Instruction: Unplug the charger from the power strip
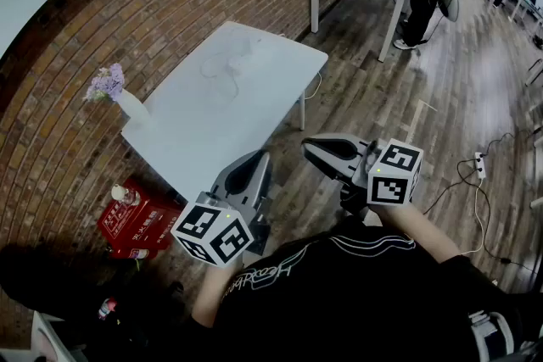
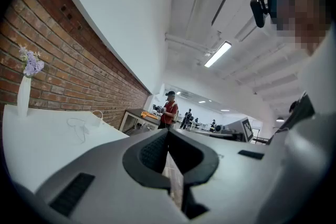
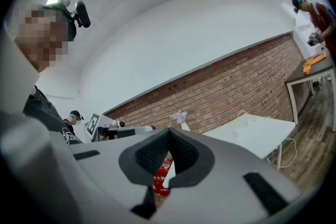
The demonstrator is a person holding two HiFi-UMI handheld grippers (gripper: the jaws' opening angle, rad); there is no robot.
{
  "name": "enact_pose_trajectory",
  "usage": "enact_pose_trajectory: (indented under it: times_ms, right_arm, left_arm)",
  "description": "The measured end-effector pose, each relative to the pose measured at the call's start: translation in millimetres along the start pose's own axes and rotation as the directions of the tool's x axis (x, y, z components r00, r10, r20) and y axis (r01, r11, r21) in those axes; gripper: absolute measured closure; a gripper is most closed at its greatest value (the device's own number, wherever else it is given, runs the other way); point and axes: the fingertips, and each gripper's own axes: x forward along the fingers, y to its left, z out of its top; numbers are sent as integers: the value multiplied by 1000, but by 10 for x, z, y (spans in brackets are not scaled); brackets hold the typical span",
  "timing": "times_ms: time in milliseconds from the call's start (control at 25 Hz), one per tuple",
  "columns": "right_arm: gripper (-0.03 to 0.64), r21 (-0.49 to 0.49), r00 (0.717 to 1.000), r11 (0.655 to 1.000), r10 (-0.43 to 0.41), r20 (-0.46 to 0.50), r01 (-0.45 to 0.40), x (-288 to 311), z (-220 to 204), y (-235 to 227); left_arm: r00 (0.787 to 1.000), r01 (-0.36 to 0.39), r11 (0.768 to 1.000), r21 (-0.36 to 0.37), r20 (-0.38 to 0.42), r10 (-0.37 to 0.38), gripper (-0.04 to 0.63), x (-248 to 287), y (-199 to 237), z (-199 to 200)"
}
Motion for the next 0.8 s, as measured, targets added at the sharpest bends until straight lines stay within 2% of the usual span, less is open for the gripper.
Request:
enact_pose_trajectory:
  times_ms: [320, 440, 640, 800]
  right_arm:
    - [620, -30, 1000, 1000, 3, -18, -3, 79, 27, 85]
    - [620, -33, 1000, 999, 3, 8, -3, 115, 85, 97]
    - [618, -35, 999, 999, -37, 28, 38, 133, 104, -16]
    - [617, -92, 994, 990, -105, 15, 106, 145, 110, -184]
  left_arm:
    - [1000, -17, 1000, 12, 2, 17, 591, -95, 20, 75]
    - [1000, -25, 999, 19, 13, 25, 591, -135, 56, 135]
    - [999, -32, 999, -10, 12, 33, 591, -111, 173, 130]
    - [1000, -26, 999, -25, 12, 27, 591, -4, 242, 108]
